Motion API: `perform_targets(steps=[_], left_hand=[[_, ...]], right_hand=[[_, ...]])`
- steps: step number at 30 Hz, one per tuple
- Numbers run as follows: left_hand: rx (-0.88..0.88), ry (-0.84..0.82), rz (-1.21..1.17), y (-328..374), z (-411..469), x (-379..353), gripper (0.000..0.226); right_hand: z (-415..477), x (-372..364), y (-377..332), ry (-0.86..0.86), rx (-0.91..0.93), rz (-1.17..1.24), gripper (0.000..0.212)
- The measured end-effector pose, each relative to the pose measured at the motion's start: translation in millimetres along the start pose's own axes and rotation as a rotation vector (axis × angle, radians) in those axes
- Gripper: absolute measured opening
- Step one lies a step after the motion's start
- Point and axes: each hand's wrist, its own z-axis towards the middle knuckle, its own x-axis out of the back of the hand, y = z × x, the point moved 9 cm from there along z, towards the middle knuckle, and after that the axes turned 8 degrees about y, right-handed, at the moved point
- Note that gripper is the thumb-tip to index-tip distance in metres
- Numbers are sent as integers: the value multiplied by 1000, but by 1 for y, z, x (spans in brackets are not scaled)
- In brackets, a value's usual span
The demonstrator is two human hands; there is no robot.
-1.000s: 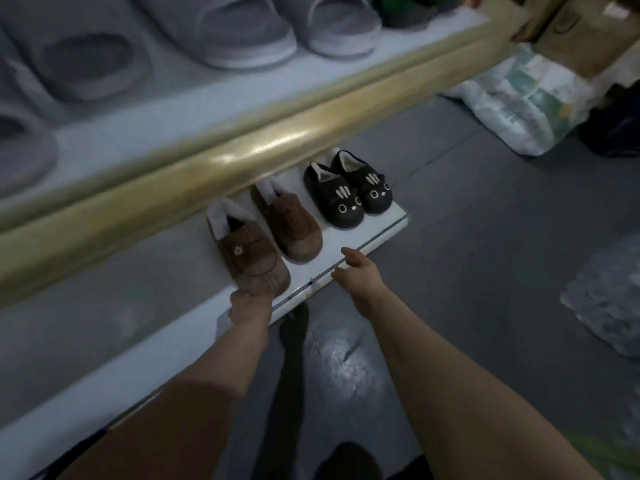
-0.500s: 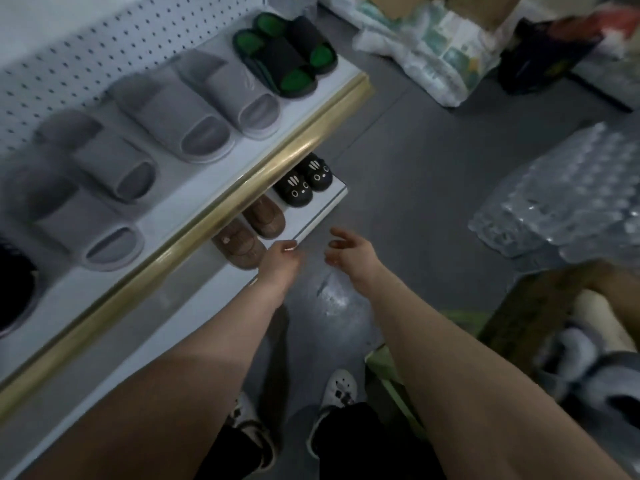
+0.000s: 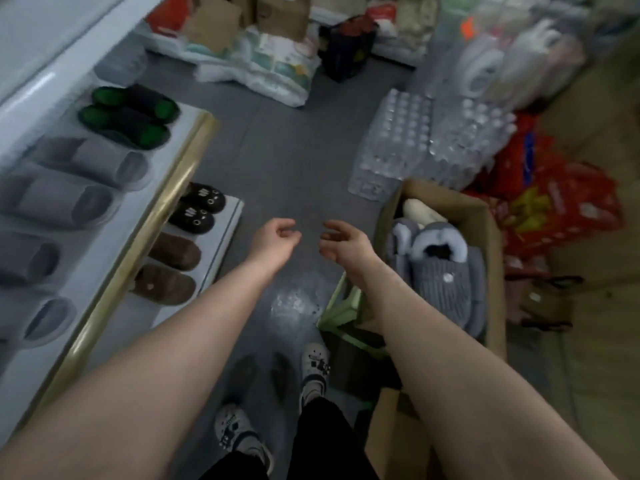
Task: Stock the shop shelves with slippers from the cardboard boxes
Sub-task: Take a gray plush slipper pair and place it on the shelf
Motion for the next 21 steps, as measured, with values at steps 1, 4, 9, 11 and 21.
perform_targets(steps=[1,4,9,11,21], left_hand=[[-33,-27,9,9,-8,-14,31],[-149,-102,55,39,-32,-54,28],[-233,-215,139,67,-59,-121,27],[-242,-249,183,74,-65,-148,28],[-196,-365,333,73,-65,-257,31]], right_hand=[[-5,19,-1,31,8,24,42],[-13,75,-3,103,35,56,40],[-21,161,1,215,33,144,42],[-18,195,6,243,8,139,43],[17,337,57,436,-200,-96,55]])
